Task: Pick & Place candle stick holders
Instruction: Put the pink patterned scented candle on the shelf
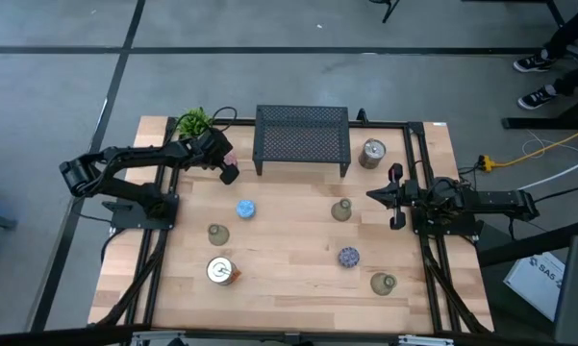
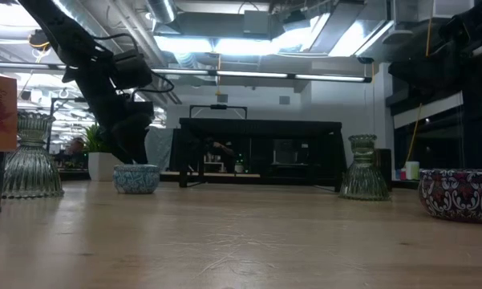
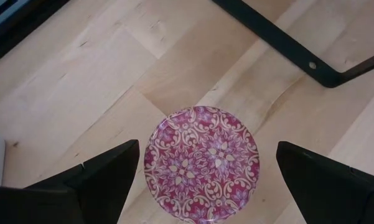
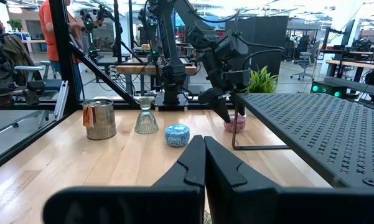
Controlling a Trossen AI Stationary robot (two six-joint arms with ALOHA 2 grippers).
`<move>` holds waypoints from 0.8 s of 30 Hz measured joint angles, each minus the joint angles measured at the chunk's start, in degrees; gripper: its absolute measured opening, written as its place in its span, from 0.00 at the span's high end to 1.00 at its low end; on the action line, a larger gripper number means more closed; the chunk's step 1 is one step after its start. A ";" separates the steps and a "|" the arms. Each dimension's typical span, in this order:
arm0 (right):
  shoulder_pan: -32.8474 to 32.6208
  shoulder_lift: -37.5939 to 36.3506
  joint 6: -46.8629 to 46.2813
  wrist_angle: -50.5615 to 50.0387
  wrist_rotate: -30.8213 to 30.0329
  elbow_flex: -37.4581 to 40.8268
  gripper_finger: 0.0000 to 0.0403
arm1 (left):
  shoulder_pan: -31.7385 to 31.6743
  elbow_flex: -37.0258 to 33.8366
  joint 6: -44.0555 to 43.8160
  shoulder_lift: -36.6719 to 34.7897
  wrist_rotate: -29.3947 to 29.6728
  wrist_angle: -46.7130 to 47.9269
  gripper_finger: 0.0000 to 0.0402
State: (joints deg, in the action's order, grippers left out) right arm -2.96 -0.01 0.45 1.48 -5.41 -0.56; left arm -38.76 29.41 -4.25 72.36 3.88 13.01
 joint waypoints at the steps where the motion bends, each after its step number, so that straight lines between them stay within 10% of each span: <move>1: -0.02 0.00 0.00 0.02 0.00 0.00 1.00 | 0.00 0.00 0.41 0.02 0.02 0.00 0.06; 24: -0.01 0.00 0.00 0.02 0.02 0.02 1.00 | 0.04 0.00 1.00 4.94 0.84 -4.09 0.06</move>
State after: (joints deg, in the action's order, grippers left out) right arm -2.97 -0.01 0.44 1.50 -5.39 -0.54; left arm -38.72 29.41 -3.25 77.30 4.72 8.93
